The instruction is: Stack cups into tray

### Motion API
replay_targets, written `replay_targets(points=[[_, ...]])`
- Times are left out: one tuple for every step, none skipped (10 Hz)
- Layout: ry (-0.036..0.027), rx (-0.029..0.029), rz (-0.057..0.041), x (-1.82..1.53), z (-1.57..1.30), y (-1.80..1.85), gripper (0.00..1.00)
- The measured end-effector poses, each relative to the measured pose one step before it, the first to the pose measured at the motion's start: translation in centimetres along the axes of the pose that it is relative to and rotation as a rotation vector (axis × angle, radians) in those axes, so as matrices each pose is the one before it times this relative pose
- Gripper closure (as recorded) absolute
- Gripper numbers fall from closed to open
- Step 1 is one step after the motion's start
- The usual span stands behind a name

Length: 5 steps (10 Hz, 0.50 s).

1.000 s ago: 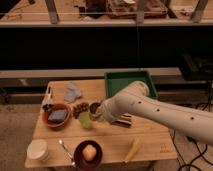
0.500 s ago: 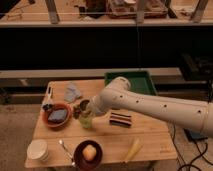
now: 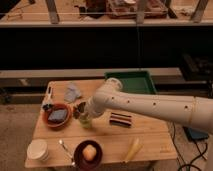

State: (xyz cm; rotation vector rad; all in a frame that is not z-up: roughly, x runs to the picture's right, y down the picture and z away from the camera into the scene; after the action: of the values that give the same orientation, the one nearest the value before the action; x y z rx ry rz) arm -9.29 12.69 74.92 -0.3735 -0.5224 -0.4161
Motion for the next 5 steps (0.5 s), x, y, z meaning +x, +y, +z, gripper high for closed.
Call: replay_targets(points=[[0.00763, -0.00764, 0.00184, 0.093, 0.289, 0.147, 0.82], [0.00828, -0.00484, -0.0013, 0.251, 0.291, 0.125, 0.73], [0.00459, -0.0088, 0.00034, 0.102, 0.425, 0.161, 0.62], [0.00276, -0.01234, -0.0022, -0.074, 0.661, 0.174, 0.51], [0.0033, -0.01144, -0.00302, -0.002, 0.568, 0.186, 0.4]])
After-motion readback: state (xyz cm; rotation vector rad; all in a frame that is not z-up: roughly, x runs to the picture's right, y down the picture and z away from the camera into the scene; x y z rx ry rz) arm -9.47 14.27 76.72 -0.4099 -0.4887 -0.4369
